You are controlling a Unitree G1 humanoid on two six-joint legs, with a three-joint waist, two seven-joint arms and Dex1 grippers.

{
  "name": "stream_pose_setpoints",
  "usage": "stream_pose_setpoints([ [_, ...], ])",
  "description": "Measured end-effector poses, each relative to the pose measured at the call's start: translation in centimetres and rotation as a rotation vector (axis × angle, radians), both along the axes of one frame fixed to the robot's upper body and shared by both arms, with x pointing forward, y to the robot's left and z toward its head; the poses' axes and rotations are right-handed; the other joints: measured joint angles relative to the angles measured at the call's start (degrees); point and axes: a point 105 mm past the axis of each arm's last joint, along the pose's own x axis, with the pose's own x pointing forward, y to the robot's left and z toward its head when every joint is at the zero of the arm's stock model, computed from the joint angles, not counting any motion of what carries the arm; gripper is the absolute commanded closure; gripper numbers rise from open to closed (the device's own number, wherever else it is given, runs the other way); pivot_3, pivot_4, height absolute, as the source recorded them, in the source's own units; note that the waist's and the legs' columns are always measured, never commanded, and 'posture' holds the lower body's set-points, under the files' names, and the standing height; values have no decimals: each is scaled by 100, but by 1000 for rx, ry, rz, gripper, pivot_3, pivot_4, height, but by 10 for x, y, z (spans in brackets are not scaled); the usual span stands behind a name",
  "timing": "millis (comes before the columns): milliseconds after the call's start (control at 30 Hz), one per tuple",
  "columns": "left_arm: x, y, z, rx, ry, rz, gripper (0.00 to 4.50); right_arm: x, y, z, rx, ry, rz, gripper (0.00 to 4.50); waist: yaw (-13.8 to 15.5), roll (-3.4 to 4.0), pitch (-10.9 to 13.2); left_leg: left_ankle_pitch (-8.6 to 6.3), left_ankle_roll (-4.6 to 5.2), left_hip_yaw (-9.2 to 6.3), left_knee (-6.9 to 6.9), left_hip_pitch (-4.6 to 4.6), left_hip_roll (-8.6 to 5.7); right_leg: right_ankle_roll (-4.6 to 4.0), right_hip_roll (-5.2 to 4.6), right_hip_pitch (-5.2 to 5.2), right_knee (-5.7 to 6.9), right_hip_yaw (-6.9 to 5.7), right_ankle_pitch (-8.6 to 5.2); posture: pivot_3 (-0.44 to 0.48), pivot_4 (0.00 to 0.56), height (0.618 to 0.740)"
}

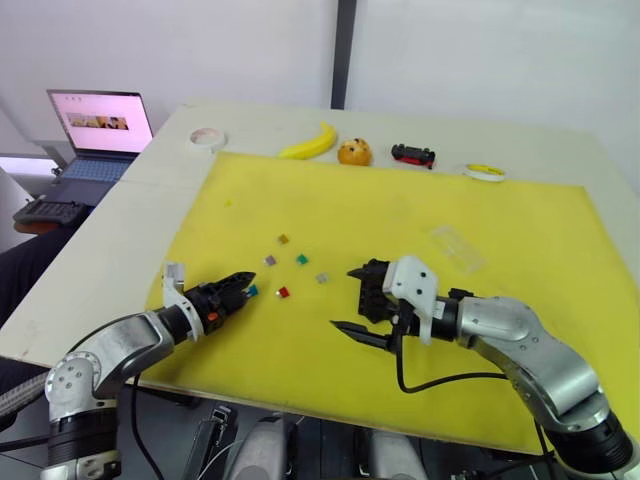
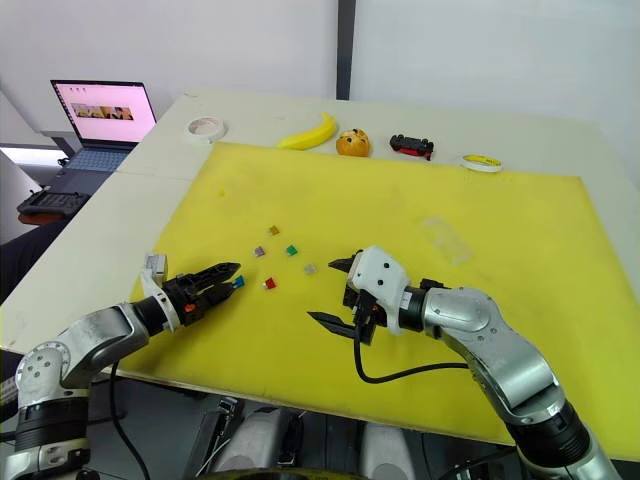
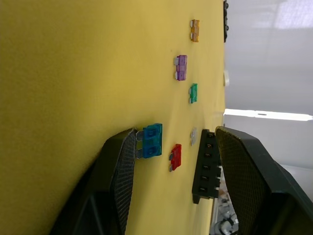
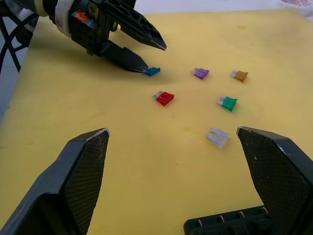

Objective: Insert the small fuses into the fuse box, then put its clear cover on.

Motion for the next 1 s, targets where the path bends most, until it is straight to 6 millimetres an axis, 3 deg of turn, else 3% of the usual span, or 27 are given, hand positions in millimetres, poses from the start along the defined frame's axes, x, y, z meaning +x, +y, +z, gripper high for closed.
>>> stream_pose_setpoints([
  [133,0,0,-1,3,1,-7,1783,1,-1,1,1,-3,-5,0,0,0,0,0,0,0,-2,0,0,0,0,0,-3,0,0,0,150,740],
  [233,-1,2,-3,10,9,-10,2593,1,-1,1,1,-4,-6,0,-7,1,0,0,0,0,-9,1,0,0,0,-1,-7,0,0,0,150,740],
  [333,-3,3,-4,19,12,-26,4137,1,-2,1,1,-4,-7,0,-21,2,0,6,-10,0,-40,7,0,-1,0,-2,-24,1,0,0,150,740],
  [367,-4,3,-4,19,9,-29,4448,1,-2,1,1,-5,-8,0,-22,4,-1,10,-15,0,-54,9,0,-2,0,-3,-34,1,1,0,150,740],
  [1000,-3,10,4,35,-31,-66,4448,3,-6,5,21,8,-23,0,-40,20,4,21,-30,-7,-79,8,3,-2,5,-15,-35,-2,1,0,150,740],
])
